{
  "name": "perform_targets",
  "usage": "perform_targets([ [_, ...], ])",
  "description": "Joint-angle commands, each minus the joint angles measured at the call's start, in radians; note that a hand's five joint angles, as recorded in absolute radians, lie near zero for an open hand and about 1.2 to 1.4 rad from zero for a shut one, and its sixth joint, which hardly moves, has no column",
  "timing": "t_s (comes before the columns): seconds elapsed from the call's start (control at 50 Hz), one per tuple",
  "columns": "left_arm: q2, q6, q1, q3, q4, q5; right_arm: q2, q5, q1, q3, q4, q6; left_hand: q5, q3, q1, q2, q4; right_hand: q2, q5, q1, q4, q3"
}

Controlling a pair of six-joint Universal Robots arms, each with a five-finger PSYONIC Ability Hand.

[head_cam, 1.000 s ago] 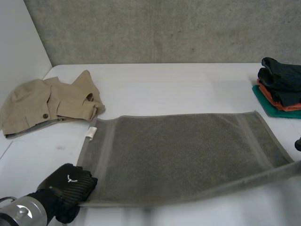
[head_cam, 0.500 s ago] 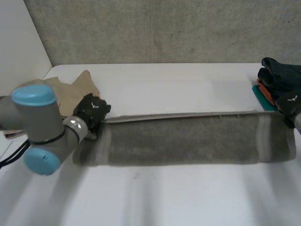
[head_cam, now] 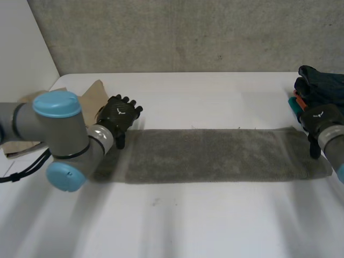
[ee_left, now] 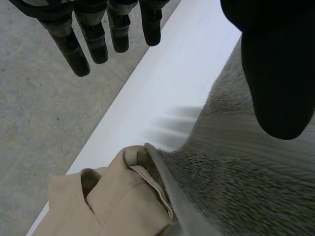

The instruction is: Fold the laundry.

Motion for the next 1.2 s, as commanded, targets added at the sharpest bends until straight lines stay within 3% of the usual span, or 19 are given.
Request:
perform_targets([
  [0.02,0.186,-0.011,0.004,-0.212,0.008,0.012,-0.136,-0.173,-0.102,0.175,0.070,0.010,-0.051,-0.041,-0.015,-0.034,-0.029,0.108,0.097,0.089,0.100,0.099],
  [0.12,0.245,-0.048,-0.001,-0.303,0.031,0.015,-0.160,-0.308,-0.217,0.269,0.056,0.004,-0.051,-0.041,-0.015,-0.034,-0.029,0.214,0.203,0.195,0.206,0.205],
  [0.32,0.271,-0.109,-0.004,-0.366,0.099,0.017,-0.066,-0.353,-0.264,0.286,-0.077,0.002,-0.051,-0.041,-0.015,-0.034,-0.029,0.389,0.378,0.371,0.382,0.381],
  [0.36,0.271,-0.109,-0.004,-0.366,0.102,0.017,-0.048,-0.353,-0.271,0.280,-0.099,0.002,-0.051,-0.041,-0.015,-0.034,-0.029,0.568,0.557,0.549,0.561,0.560],
  [0.38,0.271,-0.111,-0.004,-0.366,0.102,0.017,-0.032,-0.351,-0.277,0.272,-0.114,0.002,-0.050,-0.040,-0.014,-0.033,-0.028,1.069,1.058,1.050,1.062,1.061],
  [0.4,0.272,-0.111,-0.004,-0.368,0.102,0.015,-0.029,-0.341,-0.280,0.271,-0.120,0.001,-0.047,-0.037,-0.011,-0.030,-0.025,1.183,1.172,1.165,1.176,1.175],
  [0.58,0.346,-0.111,-0.005,-0.403,0.102,0.015,-0.089,-0.276,-0.393,0.269,-0.145,-0.048,0.005,0.016,0.042,0.023,0.027,1.185,1.174,1.166,1.177,1.176],
  [0.74,0.414,-0.112,0.003,-0.429,0.102,0.009,-0.170,-0.265,-0.493,0.257,-0.143,-0.240,0.120,0.130,0.156,0.137,0.142,1.185,1.174,1.166,1.177,1.176],
  [0.8,0.430,-0.112,0.004,-0.435,0.102,0.008,-0.215,-0.269,-0.380,0.255,-0.142,-0.231,0.135,0.145,0.171,0.152,0.157,1.185,1.174,1.166,1.177,1.176],
  [0.86,0.443,-0.112,0.007,-0.441,0.102,0.003,-0.265,-0.282,-0.193,0.252,-0.157,-0.183,0.135,0.145,0.171,0.152,0.157,1.185,1.174,1.166,1.177,1.176],
  [0.98,0.475,-0.123,0.009,-0.463,0.102,0.000,-0.268,-0.304,0.103,0.228,-0.226,-0.114,0.135,0.145,0.171,0.152,0.157,1.185,1.174,1.166,1.177,1.176],
  [1.04,0.489,-0.135,0.010,-0.478,0.102,0.001,-0.226,-0.316,0.289,0.205,-0.295,-0.114,0.132,0.142,0.168,0.149,0.154,1.185,1.174,1.166,1.177,1.176],
  [1.14,0.492,-0.143,0.010,-0.498,0.102,0.001,-0.030,-0.315,0.569,0.110,-0.372,-0.125,0.126,0.136,0.162,0.143,0.148,1.185,1.174,1.166,1.177,1.176],
  [1.2,0.490,-0.143,0.010,-0.510,0.104,0.003,0.043,-0.316,0.647,0.079,-0.367,-0.140,0.120,0.130,0.156,0.138,0.142,1.185,1.174,1.166,1.177,1.176],
])
